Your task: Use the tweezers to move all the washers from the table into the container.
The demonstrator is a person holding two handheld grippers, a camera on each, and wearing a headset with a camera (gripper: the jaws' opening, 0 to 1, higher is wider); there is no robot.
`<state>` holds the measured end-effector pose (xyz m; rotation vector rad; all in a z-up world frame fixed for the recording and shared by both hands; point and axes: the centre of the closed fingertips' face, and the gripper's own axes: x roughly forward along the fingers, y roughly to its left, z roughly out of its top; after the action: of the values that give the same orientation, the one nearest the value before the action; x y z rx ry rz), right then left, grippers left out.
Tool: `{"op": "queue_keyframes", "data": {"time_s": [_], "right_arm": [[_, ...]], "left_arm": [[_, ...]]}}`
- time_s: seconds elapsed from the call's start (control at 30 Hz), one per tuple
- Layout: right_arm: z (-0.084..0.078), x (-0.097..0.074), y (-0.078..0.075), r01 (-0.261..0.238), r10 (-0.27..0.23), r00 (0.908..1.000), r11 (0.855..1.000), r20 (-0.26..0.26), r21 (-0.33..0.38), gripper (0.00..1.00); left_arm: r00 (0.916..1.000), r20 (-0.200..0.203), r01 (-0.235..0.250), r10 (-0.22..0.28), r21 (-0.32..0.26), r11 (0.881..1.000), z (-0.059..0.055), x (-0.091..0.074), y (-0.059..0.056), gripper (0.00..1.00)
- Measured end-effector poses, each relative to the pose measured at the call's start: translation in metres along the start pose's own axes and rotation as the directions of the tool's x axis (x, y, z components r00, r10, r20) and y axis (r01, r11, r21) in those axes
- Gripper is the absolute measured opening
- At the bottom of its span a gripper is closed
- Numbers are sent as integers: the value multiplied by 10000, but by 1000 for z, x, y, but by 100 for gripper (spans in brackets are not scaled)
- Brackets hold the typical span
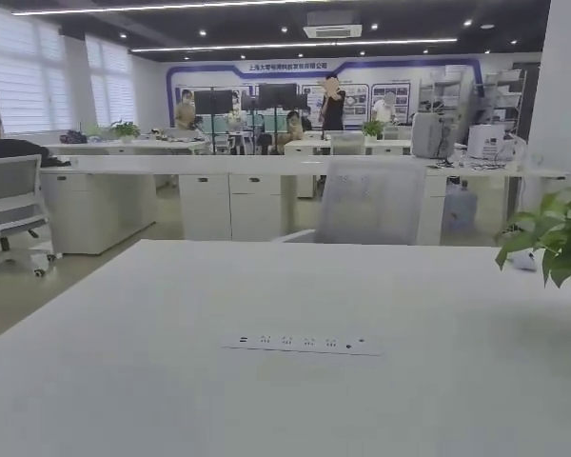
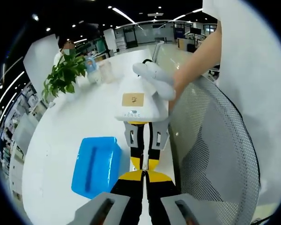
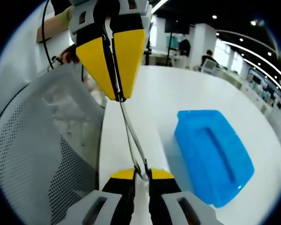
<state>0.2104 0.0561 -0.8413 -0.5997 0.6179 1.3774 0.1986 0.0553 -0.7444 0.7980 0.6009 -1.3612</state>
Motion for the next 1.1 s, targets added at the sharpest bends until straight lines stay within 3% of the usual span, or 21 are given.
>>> {"op": "queue_keyframes", "data": {"time_s": [0.27,0.4,0.5,0.6,0.67,0.77,0.87,0.93,0.97,1.0,1.03,1.1], "right_arm": [[-3,5,2,-300,293,9995,9980,138,563,7],[-2,6,2,-364,345,9991,9959,235,829,9],[7,-1,0,-323,289,9987,9960,418,832,10],[29,-12,0,-667,505,9911,9891,1236,1313,11],[36,-17,-2,-885,641,9864,9831,1514,1604,8],[35,-18,-3,-950,726,9874,9826,1409,1593,5],[34,-17,-5,-945,729,9882,9824,1349,1610,4],[31,-17,-10,-730,515,9915,9805,1197,1826,3],[29,-17,-11,-682,489,9931,9801,1067,1862,3],[14,-16,-16,-291,229,9991,9818,351,1874,3],[15,-15,-18,-215,131,9988,9828,472,1834,4],[19,-16,-13,-562,392,9958,9751,828,2144,3]], "left_arm": [[9994,-107,337,-339,-172,9993,2,5,3,0],[9986,46,528,-526,-607,9968,5,9,9,0],[9975,-92,694,-702,-669,9953,4,11,11,0],[9949,-204,966,-983,-723,9927,2,14,11,0],[9938,-265,1057,-1081,-778,9913,0,16,12,0],[9952,-141,953,-971,-980,9906,-2,19,15,0],[9958,191,917,-898,-1712,9810,-4,21,16,0],[9976,406,640,-564,-2183,9738,-8,21,20,8],[9974,606,543,-398,-2611,9638,-10,19,21,15],[9967,766,481,-266,-2948,9543,-12,17,21,18],[9947,1030,337,10,-3345,9418,-14,14,22,21],[9897,1373,184,397,-3982,9171,-18,9,23,26]]}}
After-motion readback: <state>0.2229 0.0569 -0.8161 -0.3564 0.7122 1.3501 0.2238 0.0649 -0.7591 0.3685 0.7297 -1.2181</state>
